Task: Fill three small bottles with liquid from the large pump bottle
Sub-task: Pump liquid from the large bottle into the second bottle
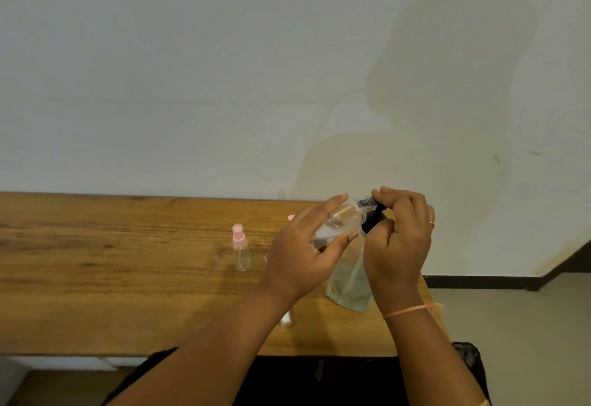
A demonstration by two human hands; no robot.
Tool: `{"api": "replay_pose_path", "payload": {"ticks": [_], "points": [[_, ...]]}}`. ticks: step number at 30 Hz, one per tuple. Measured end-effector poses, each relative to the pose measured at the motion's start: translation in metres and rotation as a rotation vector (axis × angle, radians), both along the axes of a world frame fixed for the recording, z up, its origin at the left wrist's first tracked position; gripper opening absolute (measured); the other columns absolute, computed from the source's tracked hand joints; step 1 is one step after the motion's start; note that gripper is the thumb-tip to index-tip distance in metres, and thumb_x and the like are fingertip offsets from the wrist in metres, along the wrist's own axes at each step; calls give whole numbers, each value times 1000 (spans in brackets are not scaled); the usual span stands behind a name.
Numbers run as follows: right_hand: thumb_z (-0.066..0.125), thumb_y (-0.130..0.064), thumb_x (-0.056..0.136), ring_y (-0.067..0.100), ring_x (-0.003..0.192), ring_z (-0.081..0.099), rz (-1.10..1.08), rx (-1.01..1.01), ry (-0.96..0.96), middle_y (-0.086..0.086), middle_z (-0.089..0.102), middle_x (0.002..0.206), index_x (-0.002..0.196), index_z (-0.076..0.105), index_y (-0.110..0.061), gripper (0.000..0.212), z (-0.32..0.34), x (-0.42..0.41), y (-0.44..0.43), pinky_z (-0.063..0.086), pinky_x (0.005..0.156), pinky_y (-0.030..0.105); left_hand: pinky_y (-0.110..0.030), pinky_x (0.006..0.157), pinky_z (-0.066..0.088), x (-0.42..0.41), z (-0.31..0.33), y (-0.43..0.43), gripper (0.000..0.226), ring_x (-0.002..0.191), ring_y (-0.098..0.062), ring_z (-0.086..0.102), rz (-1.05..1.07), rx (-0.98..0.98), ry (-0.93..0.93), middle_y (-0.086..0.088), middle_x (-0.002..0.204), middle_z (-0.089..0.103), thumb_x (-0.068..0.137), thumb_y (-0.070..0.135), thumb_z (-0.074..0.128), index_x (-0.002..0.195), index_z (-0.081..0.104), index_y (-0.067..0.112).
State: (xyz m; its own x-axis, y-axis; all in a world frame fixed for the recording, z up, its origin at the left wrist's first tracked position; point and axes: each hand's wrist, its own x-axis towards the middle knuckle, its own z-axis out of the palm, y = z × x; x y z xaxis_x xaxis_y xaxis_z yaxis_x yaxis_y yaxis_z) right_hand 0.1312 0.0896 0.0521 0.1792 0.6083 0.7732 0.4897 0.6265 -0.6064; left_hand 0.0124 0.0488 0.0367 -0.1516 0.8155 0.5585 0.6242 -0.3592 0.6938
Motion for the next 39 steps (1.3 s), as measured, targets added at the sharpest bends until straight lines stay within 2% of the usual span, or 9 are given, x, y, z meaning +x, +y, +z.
{"api": "replay_pose_path", "payload": {"ticks": [2, 6, 8, 13, 21, 24, 30, 35, 39], "points": [[30, -5, 68, 11, 95, 47, 0, 1, -1, -1, 56, 96, 91, 66, -5, 43, -3, 0, 1, 38, 81, 24, -11, 80, 47, 0, -1, 0, 55, 103, 1, 54, -9, -8, -12, 16, 111, 60, 81, 51, 58, 132, 40, 42], [29, -2, 68, 12, 96, 49, 8, 22, -52, 2, 55, 93, 89, 65, -1, 42, -9, 0, 5, 45, 79, 40, -26, 80, 53, 2, -8, 2, 55, 103, -2, 57, -5, -63, -36, 14, 113, 62, 81, 52, 56, 132, 39, 44], [30, -2, 68, 13, 96, 49, 10, 34, -50, 6, 57, 92, 89, 65, 0, 42, -10, 0, 4, 46, 79, 42, -30, 79, 54, 2, -8, 0, 54, 103, -3, 58, -1, -74, -42, 16, 113, 62, 81, 53, 56, 132, 40, 44], [29, -3, 69, 6, 103, 47, 48, 1, 33, -2, 50, 100, 95, 65, -1, 45, -9, -5, -4, 47, 85, 42, -33, 88, 52, 4, -7, -2, 53, 111, -3, 56, -30, -78, -100, 15, 119, 61, 81, 52, 58, 131, 44, 42], [31, -7, 72, 23, 100, 57, 131, 0, 73, -4, 52, 102, 96, 65, -5, 41, -3, 0, -2, 52, 79, 50, -30, 91, 51, 2, 5, -5, 53, 114, -1, 54, -62, -87, -115, 18, 123, 60, 78, 57, 57, 128, 44, 46], [31, -7, 72, 23, 99, 57, 117, 1, 55, -3, 52, 103, 97, 65, -4, 43, -1, 2, -1, 52, 80, 47, -26, 91, 51, 1, 7, -5, 50, 113, 3, 54, -60, -91, -107, 22, 120, 59, 78, 56, 58, 125, 46, 48], [31, -8, 73, 25, 101, 57, 124, -15, 56, -2, 51, 104, 98, 65, -4, 42, 0, 2, 0, 52, 81, 47, -34, 89, 52, -1, 6, -2, 53, 109, -2, 57, -72, -96, -120, 19, 117, 61, 78, 50, 62, 128, 47, 41], [32, -7, 73, 24, 102, 56, 119, -12, 50, -2, 51, 104, 98, 65, -4, 41, 0, 2, -1, 52, 82, 45, -30, 74, 56, -1, 6, -2, 44, 94, -3, 62, -88, -117, -165, 15, 109, 62, 75, 50, 60, 116, 48, 38], [33, -7, 74, 23, 100, 57, 117, -3, 55, -2, 52, 102, 96, 65, -4, 40, 1, 3, 0, 52, 81, 42, -24, 77, 54, -1, 5, -3, 44, 97, 0, 60, -88, -121, -140, 17, 110, 61, 77, 52, 59, 117, 46, 40]]}}
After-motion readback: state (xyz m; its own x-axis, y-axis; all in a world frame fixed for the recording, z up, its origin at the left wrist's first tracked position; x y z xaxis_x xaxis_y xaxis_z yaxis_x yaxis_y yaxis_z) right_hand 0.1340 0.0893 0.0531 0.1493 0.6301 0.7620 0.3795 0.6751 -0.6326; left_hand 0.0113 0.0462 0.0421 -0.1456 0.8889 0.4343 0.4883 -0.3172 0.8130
